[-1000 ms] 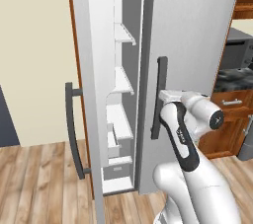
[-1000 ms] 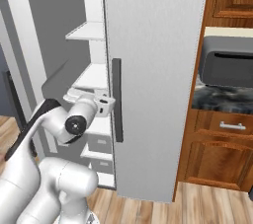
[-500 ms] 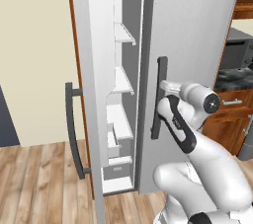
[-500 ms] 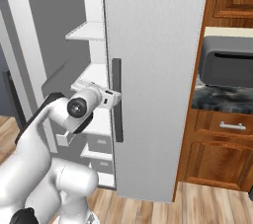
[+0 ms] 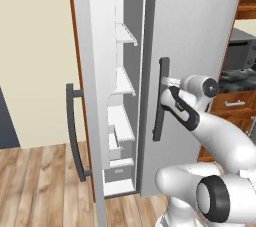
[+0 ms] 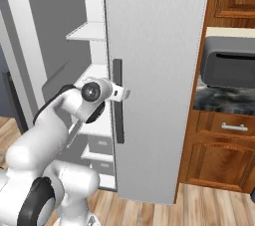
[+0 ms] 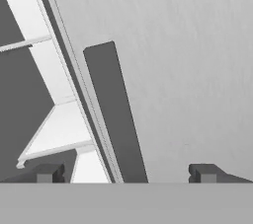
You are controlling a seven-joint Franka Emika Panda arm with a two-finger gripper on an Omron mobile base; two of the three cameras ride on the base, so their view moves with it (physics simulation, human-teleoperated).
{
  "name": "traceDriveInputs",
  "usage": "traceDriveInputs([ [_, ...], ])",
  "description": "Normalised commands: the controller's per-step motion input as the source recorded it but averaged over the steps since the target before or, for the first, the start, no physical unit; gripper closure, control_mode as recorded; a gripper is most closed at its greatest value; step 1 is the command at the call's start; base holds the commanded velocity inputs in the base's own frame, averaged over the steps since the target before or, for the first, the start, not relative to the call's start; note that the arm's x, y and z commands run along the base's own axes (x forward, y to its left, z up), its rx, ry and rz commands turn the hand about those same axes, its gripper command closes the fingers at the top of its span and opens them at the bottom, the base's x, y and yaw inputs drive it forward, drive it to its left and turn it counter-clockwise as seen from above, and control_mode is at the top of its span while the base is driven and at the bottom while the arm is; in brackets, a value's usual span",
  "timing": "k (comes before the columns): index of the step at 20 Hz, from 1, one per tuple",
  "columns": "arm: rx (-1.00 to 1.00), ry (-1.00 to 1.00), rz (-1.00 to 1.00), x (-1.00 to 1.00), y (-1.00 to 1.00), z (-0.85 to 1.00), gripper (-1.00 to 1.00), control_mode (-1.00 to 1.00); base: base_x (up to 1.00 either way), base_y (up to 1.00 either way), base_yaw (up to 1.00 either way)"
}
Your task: Retrieve the steak from the fridge and place it on the saucepan with marinade on the stove.
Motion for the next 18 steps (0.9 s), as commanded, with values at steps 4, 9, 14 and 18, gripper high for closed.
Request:
traceDriveInputs([
  [4,-0.01,0.07,0.00,0.38,0.13,-0.35,-1.00,-1.00,0.00,0.00,0.00],
  [9,-0.02,0.01,0.00,0.37,0.24,-0.40,-1.00,-1.00,0.00,0.00,0.00],
  [14,-0.01,0.00,0.00,0.42,0.08,-0.34,-1.00,-1.00,0.00,0.00,0.00],
  [18,0.00,0.00,0.00,0.42,-0.08,-0.05,-1.00,-1.00,0.00,0.00,0.00],
])
